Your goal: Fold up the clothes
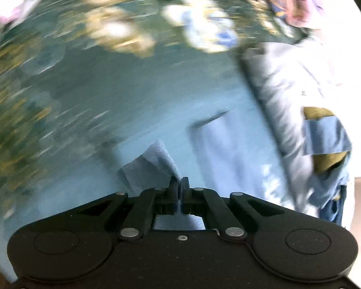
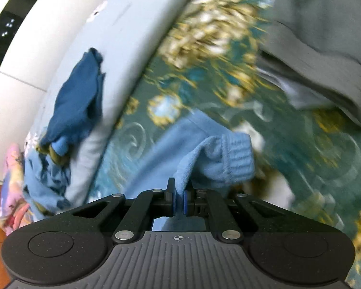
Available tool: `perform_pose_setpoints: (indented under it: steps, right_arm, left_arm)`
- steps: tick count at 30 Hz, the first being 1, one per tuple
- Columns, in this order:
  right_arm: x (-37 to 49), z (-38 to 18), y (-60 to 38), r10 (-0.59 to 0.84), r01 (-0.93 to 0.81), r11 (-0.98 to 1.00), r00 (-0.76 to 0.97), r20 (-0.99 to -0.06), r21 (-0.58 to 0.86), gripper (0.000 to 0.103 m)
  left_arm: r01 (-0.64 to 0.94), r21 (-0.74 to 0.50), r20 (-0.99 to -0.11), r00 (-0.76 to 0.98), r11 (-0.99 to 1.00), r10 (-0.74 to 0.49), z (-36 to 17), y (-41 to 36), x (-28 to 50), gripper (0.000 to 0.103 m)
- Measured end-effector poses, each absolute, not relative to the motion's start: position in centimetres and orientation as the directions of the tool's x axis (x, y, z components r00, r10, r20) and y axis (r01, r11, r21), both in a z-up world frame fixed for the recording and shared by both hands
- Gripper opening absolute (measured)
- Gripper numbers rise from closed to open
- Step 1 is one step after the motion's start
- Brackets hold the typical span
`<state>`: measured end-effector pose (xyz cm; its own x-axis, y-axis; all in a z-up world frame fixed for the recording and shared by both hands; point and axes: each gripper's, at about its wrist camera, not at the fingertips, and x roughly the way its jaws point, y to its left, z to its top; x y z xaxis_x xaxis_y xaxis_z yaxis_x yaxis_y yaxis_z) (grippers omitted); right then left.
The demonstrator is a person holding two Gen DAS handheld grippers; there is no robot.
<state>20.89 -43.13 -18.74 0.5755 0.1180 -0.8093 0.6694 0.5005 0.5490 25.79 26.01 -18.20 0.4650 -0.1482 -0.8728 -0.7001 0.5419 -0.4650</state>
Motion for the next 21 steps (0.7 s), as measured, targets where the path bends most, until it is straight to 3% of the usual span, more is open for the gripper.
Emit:
perform_pose_setpoints:
  steps: [7, 14, 16, 18, 21]
  right_arm:
    - [31.5, -21.5, -43.0, 0.116, 0.674, 0.591, 0.472, -0.874, 0.443, 0.004]
    - [35.2, -24.2, -42.6, 0.115, 0.701, 0.613, 0.377, -0.919, 0.364, 0.01]
    - [35.1, -23.6, -42.3, 0.115, 0.673, 0.641, 0.392, -0.913, 0.37, 0.016]
    - [34.7, -22.7, -41.9, 0.119, 0.637, 0.669, 0.419, -0.9, 0.385, 0.029]
    - [32.6, -20.3, -41.5, 0.12, 0.581, 0.691, 0.494, -0.861, 0.429, 0.041]
  left_arm:
    - [-0.666, -0.35, -0.918, 0.384, 0.658, -0.099, -22.4, 23.1, 38.3, 0.0]
    - [-0.673, -0.324, -0.927, 0.367, 0.665, -0.08, -25.0, 22.8, 41.0, 0.002]
    - [-0.656, -0.366, -0.911, 0.398, 0.66, -0.109, -24.4, 23.1, 40.5, 0.008]
    - [-0.638, -0.408, -0.892, 0.432, 0.653, -0.135, -23.7, 23.6, 39.8, 0.028]
    - [-0.622, -0.455, -0.855, 0.506, 0.637, -0.117, -21.7, 24.9, 37.0, 0.046]
